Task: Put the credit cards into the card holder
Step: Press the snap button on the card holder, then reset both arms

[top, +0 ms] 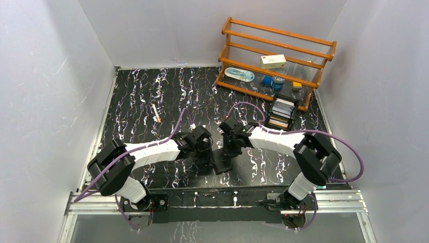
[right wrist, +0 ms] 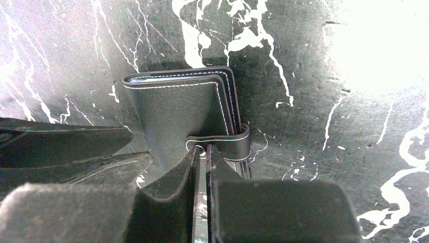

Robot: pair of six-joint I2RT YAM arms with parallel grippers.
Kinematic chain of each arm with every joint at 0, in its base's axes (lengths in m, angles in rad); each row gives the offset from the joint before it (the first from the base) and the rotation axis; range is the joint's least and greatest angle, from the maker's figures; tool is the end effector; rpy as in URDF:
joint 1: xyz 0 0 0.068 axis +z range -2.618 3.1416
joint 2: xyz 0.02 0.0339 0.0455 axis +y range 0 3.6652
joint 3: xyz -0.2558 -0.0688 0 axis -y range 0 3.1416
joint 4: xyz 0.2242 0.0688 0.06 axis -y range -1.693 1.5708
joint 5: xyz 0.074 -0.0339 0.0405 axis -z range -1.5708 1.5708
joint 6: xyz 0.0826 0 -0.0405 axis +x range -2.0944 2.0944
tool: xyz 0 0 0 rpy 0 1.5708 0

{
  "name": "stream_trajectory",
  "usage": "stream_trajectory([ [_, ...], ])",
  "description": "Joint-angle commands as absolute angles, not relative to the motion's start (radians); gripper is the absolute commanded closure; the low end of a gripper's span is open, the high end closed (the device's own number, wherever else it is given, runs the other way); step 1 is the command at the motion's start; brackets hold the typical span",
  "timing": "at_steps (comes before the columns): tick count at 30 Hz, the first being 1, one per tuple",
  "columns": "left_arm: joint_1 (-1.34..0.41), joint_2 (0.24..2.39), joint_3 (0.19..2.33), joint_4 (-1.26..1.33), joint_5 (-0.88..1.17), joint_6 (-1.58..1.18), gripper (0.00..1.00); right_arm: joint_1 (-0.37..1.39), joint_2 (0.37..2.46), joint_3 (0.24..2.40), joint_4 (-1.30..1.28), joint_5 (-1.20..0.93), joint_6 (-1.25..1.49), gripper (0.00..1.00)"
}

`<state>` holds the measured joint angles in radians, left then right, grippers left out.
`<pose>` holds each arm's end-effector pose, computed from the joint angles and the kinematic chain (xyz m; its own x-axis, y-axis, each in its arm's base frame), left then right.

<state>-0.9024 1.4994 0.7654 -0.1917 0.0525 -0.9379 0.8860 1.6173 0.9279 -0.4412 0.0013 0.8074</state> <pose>0.1841 -0.2401 0.1380 -0.9406 -0.1081 -0.3218 0.0759 0.8570 -0.5096 0.1960 0.2399 0.1310 -0.9550 -0.0272 -0.2955 -0.1218 0.9439 0.3071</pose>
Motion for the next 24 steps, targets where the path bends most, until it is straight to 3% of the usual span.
stream_trajectory([
  [1, -0.898, 1.423, 0.802, -0.275, -0.011, -0.909, 0.67, 0.897, 1.721, 0.928, -0.569, 0.169, 0.738, 0.84],
  [11, -0.893, 1.149, 1.077, -0.579, -0.291, -0.766, 0.53, 0.89, 1.508, 1.299, -0.663, 0.253, 0.617, 0.54],
  [13, -0.893, 1.106, 1.157, -0.64, -0.332, -0.732, 0.47, 0.891, 1.44, 1.323, -0.655, 0.27, 0.593, 0.41],
  [14, -0.893, 1.09, 1.196, -0.663, -0.345, -0.712, 0.37, 0.89, 1.41, 1.337, -0.663, 0.283, 0.586, 0.33],
  [15, -0.893, 1.075, 1.234, -0.687, -0.356, -0.696, 0.17, 0.89, 1.38, 1.35, -0.672, 0.293, 0.58, 0.22],
  [16, -0.893, 1.062, 1.273, -0.709, -0.366, -0.684, 0.03, 0.889, 1.35, 1.362, -0.678, 0.3, 0.575, 0.07],
  [17, -0.893, 1.049, 1.305, -0.729, -0.373, -0.675, 0.02, 0.888, 1.314, 1.37, -0.685, 0.303, 0.572, 0.02],
  [24, -0.894, 0.929, 1.365, -0.724, -0.282, -0.571, 0.01, 0.888, 1.137, 1.35, -0.704, 0.311, 0.582, 0.02],
])
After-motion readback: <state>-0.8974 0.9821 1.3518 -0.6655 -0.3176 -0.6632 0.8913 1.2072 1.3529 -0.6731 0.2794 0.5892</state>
